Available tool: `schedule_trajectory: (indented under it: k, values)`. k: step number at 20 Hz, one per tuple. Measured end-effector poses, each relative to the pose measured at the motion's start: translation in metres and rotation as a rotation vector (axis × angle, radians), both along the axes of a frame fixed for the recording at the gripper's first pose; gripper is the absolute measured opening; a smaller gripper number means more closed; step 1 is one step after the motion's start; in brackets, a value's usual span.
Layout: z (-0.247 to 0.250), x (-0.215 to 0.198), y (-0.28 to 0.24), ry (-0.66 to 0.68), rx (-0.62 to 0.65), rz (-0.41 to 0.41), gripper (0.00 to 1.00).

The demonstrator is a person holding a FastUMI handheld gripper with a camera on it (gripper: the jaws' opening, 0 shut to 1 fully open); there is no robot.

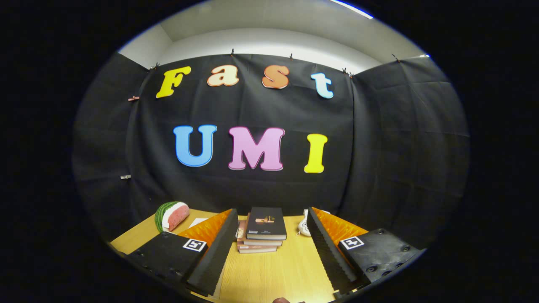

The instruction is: Open the storage box then place both shoes into the box .Put the left shoe in first, then the right shoe, with the right side of both shoes facing outward in a uniform manner.

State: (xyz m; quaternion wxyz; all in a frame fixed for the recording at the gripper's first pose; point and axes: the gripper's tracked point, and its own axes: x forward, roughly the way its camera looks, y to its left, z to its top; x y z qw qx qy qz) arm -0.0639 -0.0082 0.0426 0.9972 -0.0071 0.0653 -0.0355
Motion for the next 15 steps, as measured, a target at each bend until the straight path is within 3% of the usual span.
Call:
schedule_trajectory:
  k: [5,15]
  values:
    - [0.030,-0.008,-0.005,-0.057,0.028,-0.008,0.99]
    - [0.013,-0.011,-0.004,-0.010,0.041,0.016,0.99]
